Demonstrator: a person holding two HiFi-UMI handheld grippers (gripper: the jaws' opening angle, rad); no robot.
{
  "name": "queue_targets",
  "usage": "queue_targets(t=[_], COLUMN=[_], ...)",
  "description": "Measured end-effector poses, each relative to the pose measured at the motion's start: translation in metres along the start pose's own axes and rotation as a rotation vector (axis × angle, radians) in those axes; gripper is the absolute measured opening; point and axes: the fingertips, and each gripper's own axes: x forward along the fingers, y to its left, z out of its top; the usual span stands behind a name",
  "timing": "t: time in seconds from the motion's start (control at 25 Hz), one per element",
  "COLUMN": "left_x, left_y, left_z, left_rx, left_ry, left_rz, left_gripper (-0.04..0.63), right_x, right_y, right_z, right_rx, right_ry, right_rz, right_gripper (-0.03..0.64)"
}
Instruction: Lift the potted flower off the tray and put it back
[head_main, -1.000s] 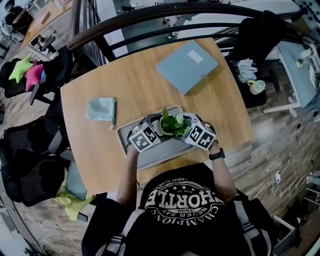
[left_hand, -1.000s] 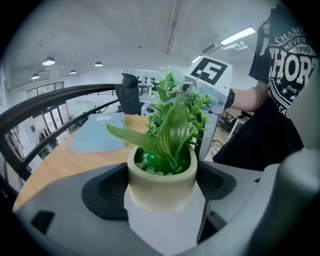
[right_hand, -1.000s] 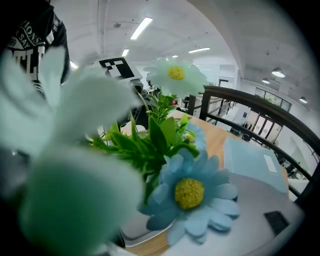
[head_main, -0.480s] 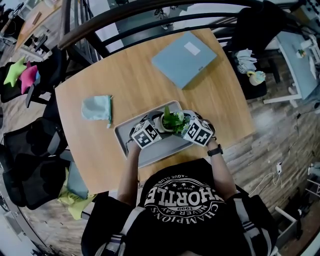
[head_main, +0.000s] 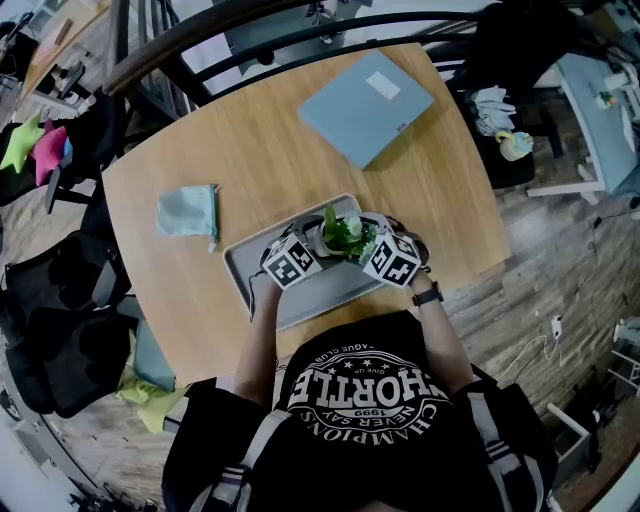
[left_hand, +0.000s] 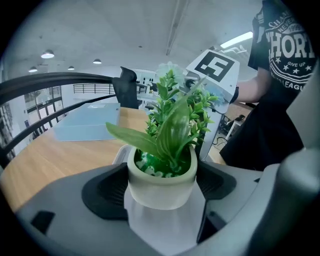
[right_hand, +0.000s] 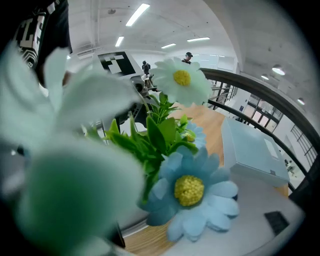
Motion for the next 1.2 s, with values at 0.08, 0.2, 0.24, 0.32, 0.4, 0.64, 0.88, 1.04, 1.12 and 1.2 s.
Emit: queue_targets(t=[0.08, 0.2, 0.24, 0.32, 0.4, 0.64, 0.88, 1.04, 1.12, 1.2], left_x=[-0.001, -0.001, -0.001, 0.0, 0.002, 0.0, -0.017, -0.033, -0.043, -0.051], left_y=[0.002, 0.005, 0.005, 0.006, 0.005, 0.005, 0.006, 0.0, -0.001, -0.002], left_z=[0.001, -0.003, -0.004, -0.006, -0.006, -0.013, -0.018, -0.02, -0.018, -0.019], left_rx=[-0.006, -0.013, -0.021, -0.026, -0.022, -0.068, -0.088, -0.104, -0.103, -0.107], left_ry=[-0.02, -0.031, -0.024, -0.019, -0.021, 0.0, 0.009, -0.003, -0.014, -0.022], left_rz=[0.001, 0.011, 0.014, 0.024, 0.038, 0.096, 0.163, 0.208, 0.234, 0.263], left_gripper=[0.434, 0.434, 0.434, 0.434, 0.434, 0.434, 0.434, 0.434, 0.434, 0.434], right_x=[0.001, 0.003, 0.004, 0.006, 0.007, 0.008, -0.002, -0.012, -0.019, -0.026], right_y=[-0.002, -0.003, -0.003, -0.004, -0.003, -0.003, -0.005, -0.006, -0.009, -0.012], right_z=[0.001, 0.002, 0.001, -0.001, -0.003, -0.007, -0.01, -0.018, -0.022, -0.028], right_rx=[-0.013, -0.019, -0.011, 0.016, 0.031, 0.066, 0.157, 0.18, 0.195, 0.212], right_ry=[-0.008, -0.015, -0.014, -0.013, -0.011, -0.001, -0.058, -0.073, -0.077, -0.087], right_rz=[-0.001, 0.002, 0.005, 0.011, 0.013, -0.017, -0.057, -0.091, -0.118, -0.145], right_gripper=[0.436, 0.436, 0.436, 0.437, 0.437, 0.437, 0.436, 0.434, 0.433, 0.428])
